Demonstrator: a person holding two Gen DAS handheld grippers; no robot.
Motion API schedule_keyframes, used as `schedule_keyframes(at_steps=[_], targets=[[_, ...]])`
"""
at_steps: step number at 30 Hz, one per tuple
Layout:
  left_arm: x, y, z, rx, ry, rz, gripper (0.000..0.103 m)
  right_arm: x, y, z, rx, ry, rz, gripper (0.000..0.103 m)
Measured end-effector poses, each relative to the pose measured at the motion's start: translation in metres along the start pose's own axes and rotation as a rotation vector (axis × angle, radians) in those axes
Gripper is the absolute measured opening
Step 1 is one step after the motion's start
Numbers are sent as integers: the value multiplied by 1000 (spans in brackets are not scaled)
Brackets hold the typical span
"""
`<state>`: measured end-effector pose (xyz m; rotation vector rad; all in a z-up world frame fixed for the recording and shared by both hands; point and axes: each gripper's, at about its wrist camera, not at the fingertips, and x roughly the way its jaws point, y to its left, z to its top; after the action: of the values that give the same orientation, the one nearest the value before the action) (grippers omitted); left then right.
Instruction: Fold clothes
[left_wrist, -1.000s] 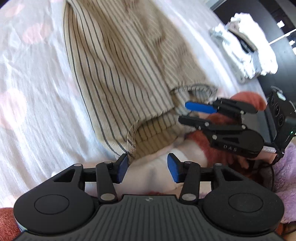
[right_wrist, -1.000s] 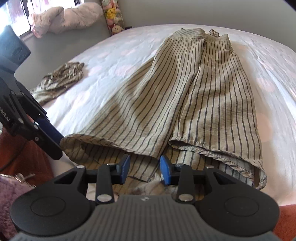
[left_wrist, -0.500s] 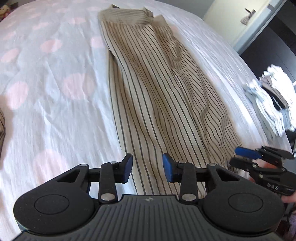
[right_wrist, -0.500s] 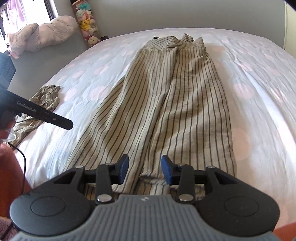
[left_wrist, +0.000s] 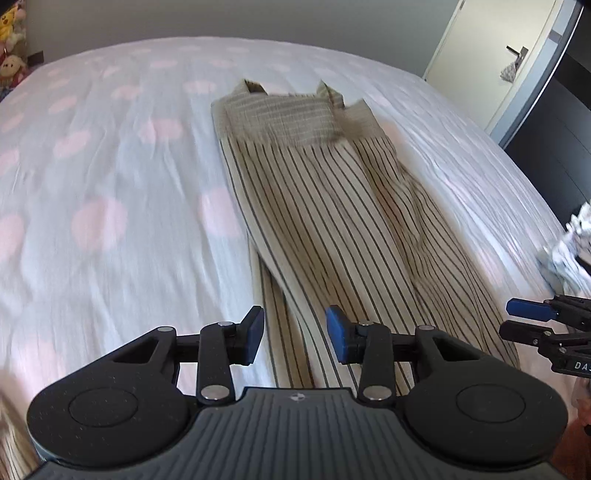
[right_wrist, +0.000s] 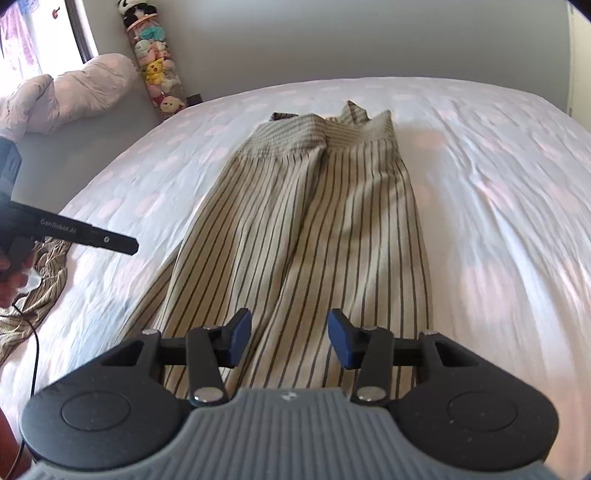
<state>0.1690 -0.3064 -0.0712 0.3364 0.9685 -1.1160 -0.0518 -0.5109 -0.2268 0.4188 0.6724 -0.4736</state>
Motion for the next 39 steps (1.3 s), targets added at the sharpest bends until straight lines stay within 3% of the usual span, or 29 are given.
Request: schedule_keyframes(at_steps=[2,7,12,18,24,27,29,31,39], targets=[[16,11,23,6,-21,-7,42,20,-9,23,4,-4,30,50],[60,44,74,-14,-41,-45,44,79,-27,80,29,-8,82,50],[103,83,115,-95,-53,-101,47,142,-39,131,-4,-20,87,51],[140,110,140,-157,-57,-149,47,202,-56,179,34,-29,97,51],[159,121,151,-193,-68,-172,47,243,-64,204,86,-29,120,56],[165,122,153,-223,-106,-207,33,255,-70,208,139,-29,153,39],[166,120,155,-215,-124,-217,1,256,-69,208,154,-31,184,17],[161,118,157,-201,-147,-216,0,255,-63,210,141,-27,205,7],[132,127,172,-85,-160,-120,0,241,-34,231,127,-95,297,5]])
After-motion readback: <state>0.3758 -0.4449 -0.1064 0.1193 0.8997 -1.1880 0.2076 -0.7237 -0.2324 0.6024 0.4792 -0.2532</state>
